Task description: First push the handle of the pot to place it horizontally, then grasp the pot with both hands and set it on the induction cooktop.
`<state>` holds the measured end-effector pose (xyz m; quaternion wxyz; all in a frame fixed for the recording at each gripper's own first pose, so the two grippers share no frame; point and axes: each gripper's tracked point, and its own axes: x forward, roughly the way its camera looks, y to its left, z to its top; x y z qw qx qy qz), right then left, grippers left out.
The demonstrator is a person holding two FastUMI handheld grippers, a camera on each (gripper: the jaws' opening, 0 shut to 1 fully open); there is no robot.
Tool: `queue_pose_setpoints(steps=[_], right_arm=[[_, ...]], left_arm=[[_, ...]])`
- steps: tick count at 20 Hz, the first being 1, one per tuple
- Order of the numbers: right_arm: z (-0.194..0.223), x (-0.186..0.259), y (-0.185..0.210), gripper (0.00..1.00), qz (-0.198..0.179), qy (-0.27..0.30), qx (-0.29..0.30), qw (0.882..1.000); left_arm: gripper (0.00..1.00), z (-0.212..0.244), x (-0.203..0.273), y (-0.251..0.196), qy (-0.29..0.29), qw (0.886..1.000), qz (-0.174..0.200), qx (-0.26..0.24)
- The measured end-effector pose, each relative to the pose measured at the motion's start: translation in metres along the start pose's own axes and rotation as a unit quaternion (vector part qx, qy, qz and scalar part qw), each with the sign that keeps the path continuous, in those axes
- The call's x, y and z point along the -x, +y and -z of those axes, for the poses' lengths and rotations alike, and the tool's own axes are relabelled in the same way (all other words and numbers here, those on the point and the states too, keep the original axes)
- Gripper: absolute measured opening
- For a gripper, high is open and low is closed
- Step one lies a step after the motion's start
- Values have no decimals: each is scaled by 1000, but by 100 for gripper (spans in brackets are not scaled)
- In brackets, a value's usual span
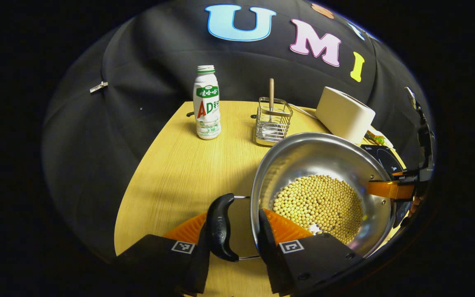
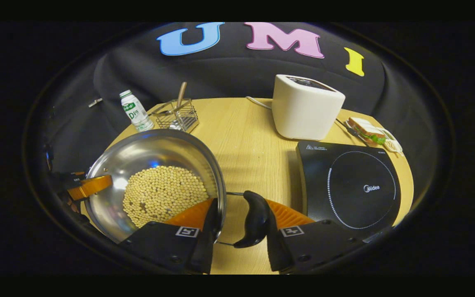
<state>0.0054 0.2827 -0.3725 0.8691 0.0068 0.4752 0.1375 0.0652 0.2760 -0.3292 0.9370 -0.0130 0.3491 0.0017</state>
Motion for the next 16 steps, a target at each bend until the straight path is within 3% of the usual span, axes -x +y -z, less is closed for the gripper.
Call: queue_pose_setpoints(steps=[7, 16], right_arm=[[-15, 45, -18, 56, -16, -4, -12, 1000], [-23, 94, -99, 56, -4, -20, -18, 1000]], left_arm=[[59, -27, 50, -30, 8, 1000, -13, -12], [59, -43, 74, -118, 0, 1000, 3, -17]])
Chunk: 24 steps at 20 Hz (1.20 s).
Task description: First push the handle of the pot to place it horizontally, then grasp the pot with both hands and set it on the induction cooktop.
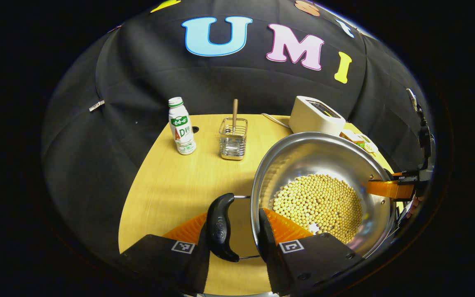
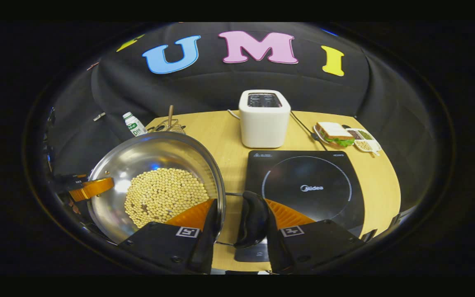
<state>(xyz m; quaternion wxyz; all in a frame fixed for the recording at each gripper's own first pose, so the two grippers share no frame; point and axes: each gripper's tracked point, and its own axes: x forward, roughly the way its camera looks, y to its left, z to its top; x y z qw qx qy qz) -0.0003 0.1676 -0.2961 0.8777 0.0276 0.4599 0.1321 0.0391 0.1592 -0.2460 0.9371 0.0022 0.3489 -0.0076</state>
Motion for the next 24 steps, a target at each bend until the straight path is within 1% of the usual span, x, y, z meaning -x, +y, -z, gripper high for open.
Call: queue_pose_setpoints(steps=[6, 11, 15, 19, 24], right_arm=[[-6, 16, -64, 56, 4, -1, -5, 1000], [-11, 22, -127, 56, 16, -2, -10, 1000], [-10, 22, -171, 56, 25, -1, -18, 1000], [-9, 17, -205, 56, 26, 2, -23, 999], [-11, 8, -235, 56, 26, 2, -25, 999]], left_arm=[[59, -7, -1, -67, 4, 1000, 9, 0], [59, -13, -17, -131, 7, 1000, 20, -2], [59, -18, -32, -173, 12, 999, 29, -6], [59, -20, -43, -206, 15, 999, 30, -10], [59, -22, -59, -234, 14, 999, 31, -9]])
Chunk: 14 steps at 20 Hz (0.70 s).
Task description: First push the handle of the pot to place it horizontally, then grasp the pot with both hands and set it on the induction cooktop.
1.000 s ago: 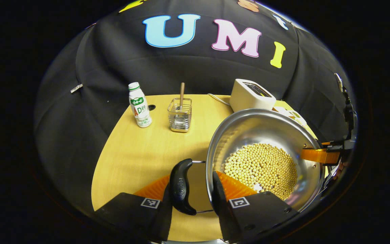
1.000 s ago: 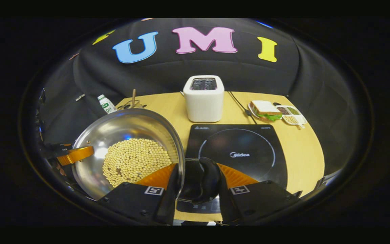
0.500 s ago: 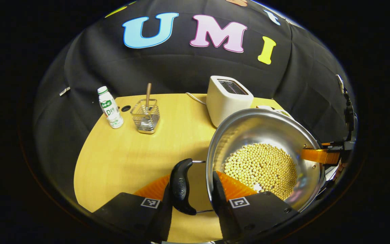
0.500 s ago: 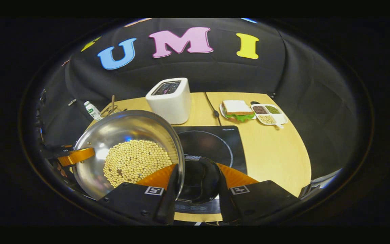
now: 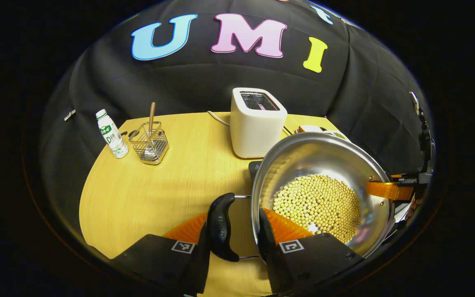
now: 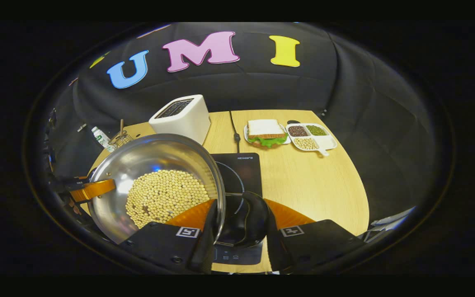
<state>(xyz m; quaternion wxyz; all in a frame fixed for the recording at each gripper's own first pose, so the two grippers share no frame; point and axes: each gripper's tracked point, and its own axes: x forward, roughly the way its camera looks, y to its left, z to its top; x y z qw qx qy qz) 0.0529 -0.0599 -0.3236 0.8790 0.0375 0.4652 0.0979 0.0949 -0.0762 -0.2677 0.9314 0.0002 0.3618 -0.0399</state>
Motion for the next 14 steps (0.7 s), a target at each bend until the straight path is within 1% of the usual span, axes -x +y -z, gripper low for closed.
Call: queue_pose_setpoints(steps=[5, 8, 12, 14], right_arm=[[-2, -14, -21, 56, 1, 2, -3, 1000], [2, -28, -31, 56, 4, 6, -2, 1000], [2, -42, -33, 56, 3, 13, -2, 1000], [2, -49, -34, 56, 1, 14, -1, 1000]], left_arm=[[60, -3, -19, -18, 2, 1000, 1, -1], [59, 0, -34, -23, 8, 1000, 2, 0], [58, 2, -49, -23, 13, 1000, -1, 6], [59, 4, -54, -21, 15, 1000, -3, 7]])
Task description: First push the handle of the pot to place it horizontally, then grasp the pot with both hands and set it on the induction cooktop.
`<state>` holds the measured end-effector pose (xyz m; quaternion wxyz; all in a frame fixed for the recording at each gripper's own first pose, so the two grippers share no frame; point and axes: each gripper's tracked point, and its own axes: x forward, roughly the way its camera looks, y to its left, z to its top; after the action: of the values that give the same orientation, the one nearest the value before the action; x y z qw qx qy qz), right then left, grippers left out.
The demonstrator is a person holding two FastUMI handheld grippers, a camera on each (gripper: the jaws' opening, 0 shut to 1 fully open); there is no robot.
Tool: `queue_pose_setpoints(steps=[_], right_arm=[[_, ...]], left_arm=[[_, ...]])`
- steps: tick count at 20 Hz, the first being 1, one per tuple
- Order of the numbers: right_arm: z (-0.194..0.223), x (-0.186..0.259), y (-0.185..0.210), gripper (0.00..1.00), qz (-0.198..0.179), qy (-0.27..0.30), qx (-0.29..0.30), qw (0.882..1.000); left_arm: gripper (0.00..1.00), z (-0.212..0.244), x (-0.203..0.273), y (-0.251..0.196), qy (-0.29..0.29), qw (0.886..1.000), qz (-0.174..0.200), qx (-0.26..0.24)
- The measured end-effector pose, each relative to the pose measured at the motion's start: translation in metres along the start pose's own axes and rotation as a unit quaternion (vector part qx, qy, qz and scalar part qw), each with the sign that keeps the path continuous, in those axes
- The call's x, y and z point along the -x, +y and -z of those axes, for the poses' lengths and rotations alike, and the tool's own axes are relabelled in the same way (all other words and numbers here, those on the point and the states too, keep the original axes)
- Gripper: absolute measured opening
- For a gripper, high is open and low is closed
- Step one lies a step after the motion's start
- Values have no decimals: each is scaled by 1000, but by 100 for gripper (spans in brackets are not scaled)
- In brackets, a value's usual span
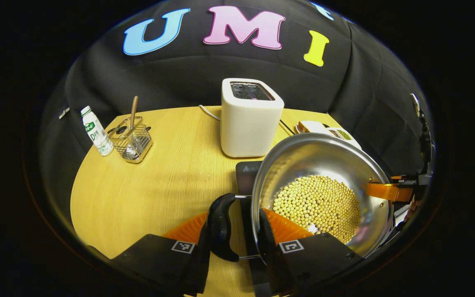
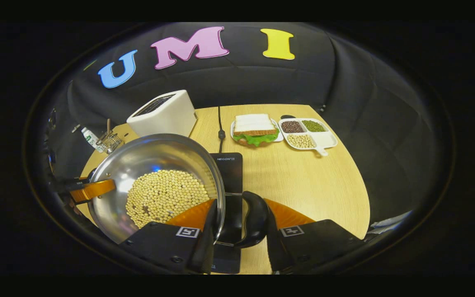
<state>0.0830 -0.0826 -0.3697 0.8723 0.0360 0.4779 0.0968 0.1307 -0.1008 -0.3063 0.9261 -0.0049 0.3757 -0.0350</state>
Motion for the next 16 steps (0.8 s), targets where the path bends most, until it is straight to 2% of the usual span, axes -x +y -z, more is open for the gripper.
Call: queue_pose_setpoints(steps=[16], right_arm=[[1, -13, -2, 56, -4, 0, -11, 1000]], left_arm=[[60, 0, -14, 3, -2, 1000, 7, 7]])
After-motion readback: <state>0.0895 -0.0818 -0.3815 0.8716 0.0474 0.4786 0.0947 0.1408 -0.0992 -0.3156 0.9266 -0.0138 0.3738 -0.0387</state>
